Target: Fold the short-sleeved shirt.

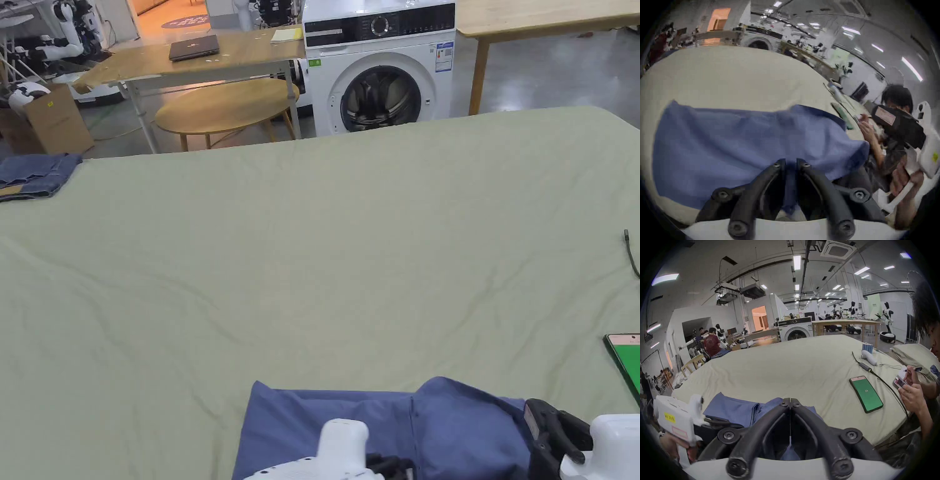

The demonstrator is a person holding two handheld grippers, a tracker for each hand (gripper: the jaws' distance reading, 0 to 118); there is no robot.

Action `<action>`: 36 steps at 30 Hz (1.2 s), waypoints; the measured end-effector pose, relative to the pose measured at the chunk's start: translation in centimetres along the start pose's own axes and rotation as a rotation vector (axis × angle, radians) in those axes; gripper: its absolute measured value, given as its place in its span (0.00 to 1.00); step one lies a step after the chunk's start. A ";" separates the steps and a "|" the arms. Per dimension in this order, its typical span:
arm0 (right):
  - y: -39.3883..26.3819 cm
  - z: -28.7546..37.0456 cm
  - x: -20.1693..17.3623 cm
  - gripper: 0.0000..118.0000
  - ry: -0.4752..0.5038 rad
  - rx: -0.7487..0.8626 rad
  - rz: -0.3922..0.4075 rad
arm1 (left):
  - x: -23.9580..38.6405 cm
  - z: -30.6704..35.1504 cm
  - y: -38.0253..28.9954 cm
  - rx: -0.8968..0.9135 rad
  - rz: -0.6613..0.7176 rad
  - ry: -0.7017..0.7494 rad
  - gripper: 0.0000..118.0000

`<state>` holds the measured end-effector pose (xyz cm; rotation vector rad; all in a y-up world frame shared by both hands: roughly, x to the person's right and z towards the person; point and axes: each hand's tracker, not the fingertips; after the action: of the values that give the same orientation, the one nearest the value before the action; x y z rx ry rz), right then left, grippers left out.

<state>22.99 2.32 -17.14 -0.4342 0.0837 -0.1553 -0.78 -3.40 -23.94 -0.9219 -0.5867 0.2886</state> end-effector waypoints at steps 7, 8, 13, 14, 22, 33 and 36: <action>0.0 -0.4 -0.8 0.00 0.015 -0.012 0.025 | -3.6 7.3 0.9 0.216 0.036 0.042 0.09; 0.1 -0.6 -1.1 0.00 0.015 -0.014 0.027 | -5.0 8.8 1.0 0.264 0.065 0.075 0.12; 0.2 -1.7 -2.7 0.00 0.049 -0.039 0.050 | -14.7 13.9 0.3 0.338 0.345 0.036 1.00; 0.2 -1.8 -3.1 0.00 0.053 -0.041 0.055 | -16.1 14.2 -0.1 0.383 0.404 0.021 1.00; 0.7 -1.8 -4.9 0.00 0.060 -0.039 0.085 | -20.2 6.8 -2.9 0.358 0.723 -0.527 1.00; 1.5 -0.4 -3.6 0.00 0.011 -0.020 0.100 | -19.7 10.9 -0.4 0.490 0.618 -0.082 0.11; 1.5 -0.3 -3.3 0.00 0.005 -0.015 0.097 | -18.9 15.4 1.1 0.522 0.380 0.176 0.11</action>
<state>19.89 4.10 -17.85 -0.4443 0.1108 -0.0601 -25.09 -1.58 -24.32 -0.5365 -0.1513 0.6607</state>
